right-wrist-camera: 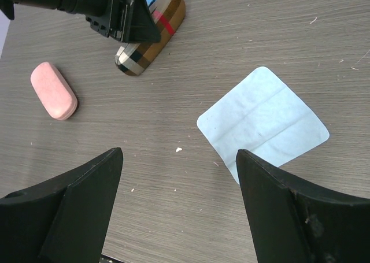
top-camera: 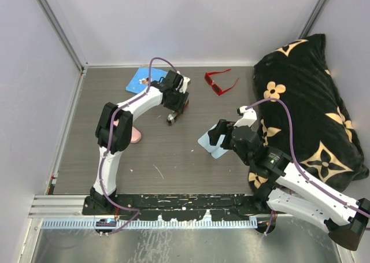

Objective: Organize the sunglasses
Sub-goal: Pick up the sunglasses case from the center of the board, then place the sunglasses case at the center of the board.

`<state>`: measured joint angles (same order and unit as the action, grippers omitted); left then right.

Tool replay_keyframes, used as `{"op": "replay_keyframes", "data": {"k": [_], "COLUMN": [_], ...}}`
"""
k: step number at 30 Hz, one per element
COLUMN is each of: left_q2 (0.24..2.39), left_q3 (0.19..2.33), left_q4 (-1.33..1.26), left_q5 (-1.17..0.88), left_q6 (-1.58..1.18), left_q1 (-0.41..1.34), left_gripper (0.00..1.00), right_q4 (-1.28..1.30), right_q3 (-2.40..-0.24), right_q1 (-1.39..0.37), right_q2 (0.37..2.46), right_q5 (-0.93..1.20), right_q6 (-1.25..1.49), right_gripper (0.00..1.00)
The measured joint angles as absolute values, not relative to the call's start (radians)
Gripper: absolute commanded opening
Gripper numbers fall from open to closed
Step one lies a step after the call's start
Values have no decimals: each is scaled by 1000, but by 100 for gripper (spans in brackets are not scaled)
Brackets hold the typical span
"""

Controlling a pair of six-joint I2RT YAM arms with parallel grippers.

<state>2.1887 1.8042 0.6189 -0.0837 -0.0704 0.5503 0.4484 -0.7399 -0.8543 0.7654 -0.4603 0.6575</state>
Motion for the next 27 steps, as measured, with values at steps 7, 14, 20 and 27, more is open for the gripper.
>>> {"op": "replay_keyframes", "data": {"k": [7, 14, 20, 27], "left_q2": [2054, 1795, 1556, 1499], "left_q3": [1620, 1380, 1161, 1084], "left_q4": [604, 593, 590, 664], "left_q5": [-46, 90, 245, 429], "left_q6": [-117, -233, -461, -757], "left_q1": [570, 656, 816, 1052], "left_gripper": [29, 29, 30, 29], "right_q4": [450, 450, 449, 449], "right_q3": [-740, -734, -723, -714], "right_q1": [-854, -854, -854, -854], "right_q2": [759, 760, 760, 771], "right_q5": [-464, -470, -477, -478], "right_q6": [658, 658, 658, 661], "right_gripper": [85, 85, 85, 85]}}
